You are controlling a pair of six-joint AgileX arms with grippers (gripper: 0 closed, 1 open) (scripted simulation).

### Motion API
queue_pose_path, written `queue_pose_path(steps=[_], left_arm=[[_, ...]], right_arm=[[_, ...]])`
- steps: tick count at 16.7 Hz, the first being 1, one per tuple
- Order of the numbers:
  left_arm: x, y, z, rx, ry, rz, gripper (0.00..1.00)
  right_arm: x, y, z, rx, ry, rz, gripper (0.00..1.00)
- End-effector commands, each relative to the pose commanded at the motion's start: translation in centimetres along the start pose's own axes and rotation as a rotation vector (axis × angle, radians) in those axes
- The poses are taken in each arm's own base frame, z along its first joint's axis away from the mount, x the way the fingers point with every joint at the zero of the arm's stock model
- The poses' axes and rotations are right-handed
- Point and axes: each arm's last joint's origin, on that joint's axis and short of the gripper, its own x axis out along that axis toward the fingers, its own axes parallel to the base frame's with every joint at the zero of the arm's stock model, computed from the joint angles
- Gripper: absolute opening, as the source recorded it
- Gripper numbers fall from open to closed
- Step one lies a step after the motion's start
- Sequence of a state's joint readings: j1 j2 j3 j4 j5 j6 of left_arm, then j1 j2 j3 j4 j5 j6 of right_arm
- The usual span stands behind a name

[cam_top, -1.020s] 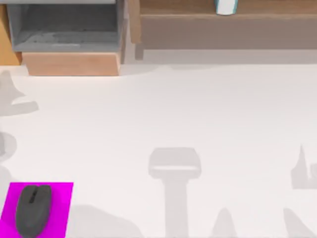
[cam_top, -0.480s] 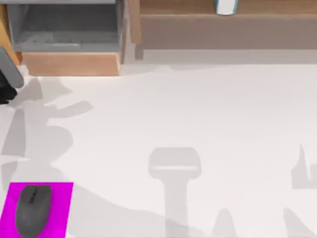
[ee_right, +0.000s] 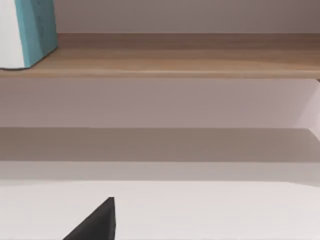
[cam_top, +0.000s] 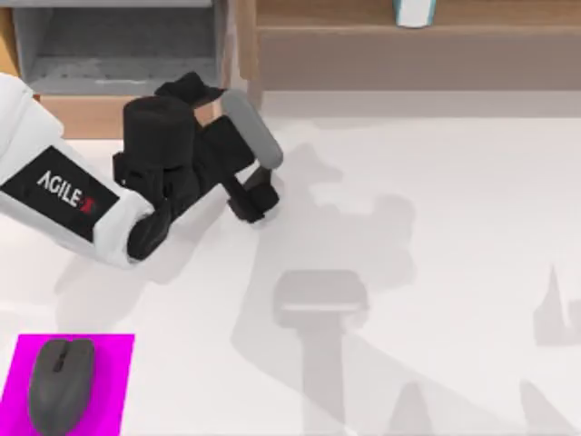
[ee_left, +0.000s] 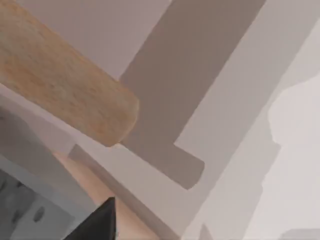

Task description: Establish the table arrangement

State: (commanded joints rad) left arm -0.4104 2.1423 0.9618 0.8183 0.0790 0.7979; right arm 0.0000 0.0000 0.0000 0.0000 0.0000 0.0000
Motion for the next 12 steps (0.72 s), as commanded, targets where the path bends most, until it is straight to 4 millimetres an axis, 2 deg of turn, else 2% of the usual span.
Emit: queue_pose_path(steps=[3,6,9,12], left_arm=[[2.7,-4.5,6.6,-0.160,0.001,0.000,1.00],[5.2,-6.9,13.3,-0.335,-0.032,0.099,1.00],[7.0,-7.2,19.4,-0.522,-0.093,0.249,1.00],[8.0,-5.9,23.6,-0.689,-0.150,0.402,1.00]], right_arm=[[0.0,0.0,0.0,0.000,0.000,0.000,1.00],[0.0,0.0,0.0,0.000,0.000,0.000,1.00],[0.0,0.0,0.0,0.000,0.000,0.000,1.00],[0.0,0.0,0.0,0.000,0.000,0.000,1.00]])
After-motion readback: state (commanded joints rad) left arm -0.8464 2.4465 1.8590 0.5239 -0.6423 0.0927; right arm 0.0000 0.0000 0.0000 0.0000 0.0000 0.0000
